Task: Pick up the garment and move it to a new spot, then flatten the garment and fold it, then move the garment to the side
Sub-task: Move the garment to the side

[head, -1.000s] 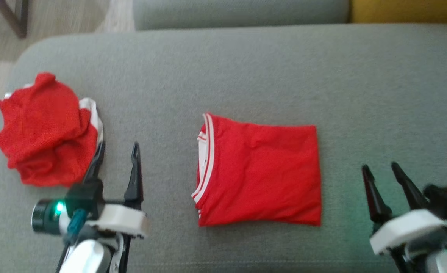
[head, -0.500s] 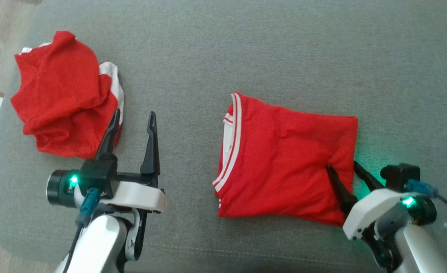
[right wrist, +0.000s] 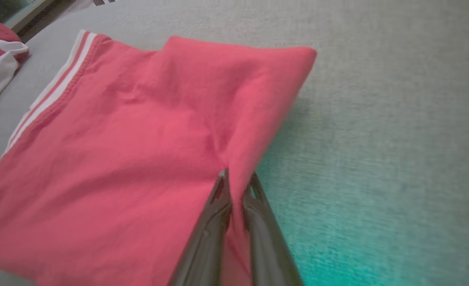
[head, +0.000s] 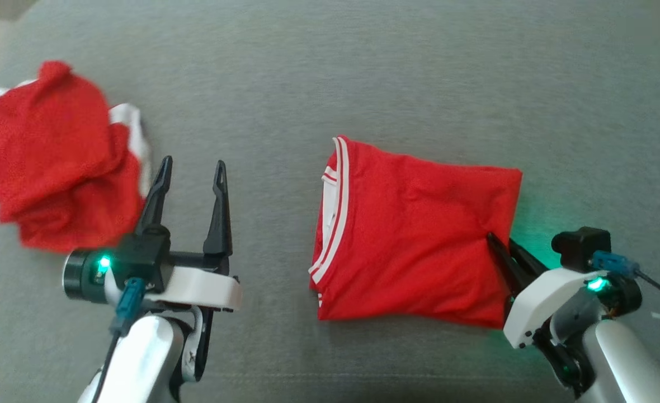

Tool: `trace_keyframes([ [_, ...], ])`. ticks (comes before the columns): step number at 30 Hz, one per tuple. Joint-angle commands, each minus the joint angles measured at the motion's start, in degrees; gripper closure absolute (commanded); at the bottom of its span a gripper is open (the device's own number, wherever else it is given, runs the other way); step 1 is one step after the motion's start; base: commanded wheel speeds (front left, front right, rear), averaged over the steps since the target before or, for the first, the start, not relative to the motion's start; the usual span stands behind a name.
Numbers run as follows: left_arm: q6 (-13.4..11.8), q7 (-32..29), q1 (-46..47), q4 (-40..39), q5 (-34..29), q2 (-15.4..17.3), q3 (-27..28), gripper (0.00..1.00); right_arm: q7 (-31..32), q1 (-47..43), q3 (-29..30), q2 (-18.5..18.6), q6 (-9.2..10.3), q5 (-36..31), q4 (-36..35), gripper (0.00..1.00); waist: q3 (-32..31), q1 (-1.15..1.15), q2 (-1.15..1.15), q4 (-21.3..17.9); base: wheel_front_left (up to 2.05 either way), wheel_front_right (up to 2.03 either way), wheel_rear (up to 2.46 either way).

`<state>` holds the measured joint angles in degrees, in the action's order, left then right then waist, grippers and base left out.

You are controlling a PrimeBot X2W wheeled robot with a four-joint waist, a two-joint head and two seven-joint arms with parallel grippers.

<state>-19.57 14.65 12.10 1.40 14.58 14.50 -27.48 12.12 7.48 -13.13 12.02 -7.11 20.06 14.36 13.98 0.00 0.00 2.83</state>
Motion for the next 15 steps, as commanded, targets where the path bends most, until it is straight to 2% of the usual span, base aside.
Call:
trace_keyframes([
  [1, 0.2, 0.3, 1.8, -2.1, -0.9, 0.9, 2.1, 0.00, -0.5, 0.3, -1.0, 1.7, -0.37, -0.3, -2.5, 1.00, 0.0, 0.00, 0.00, -3.3, 0.00, 0.00, 0.00],
  [8, 1.8, 0.3, 3.7, -1.8, -1.8, 0.8, 0.4, 0.00, -1.1, 4.9, -2.9, 6.2, -0.37, -0.4, -3.2, 1.00, 0.9, 0.00, 0.00, -12.2, 0.00, 0.00, 0.00],
  [15, 3.4, -0.6, 7.8, -1.5, -3.0, 0.3, -1.6, 0.00, -2.8, 13.5, -1.1, 15.0, -0.37, 0.2, 0.3, 1.00, 3.7, 0.00, 0.00, -17.8, 0.00, 0.00, 0.00],
])
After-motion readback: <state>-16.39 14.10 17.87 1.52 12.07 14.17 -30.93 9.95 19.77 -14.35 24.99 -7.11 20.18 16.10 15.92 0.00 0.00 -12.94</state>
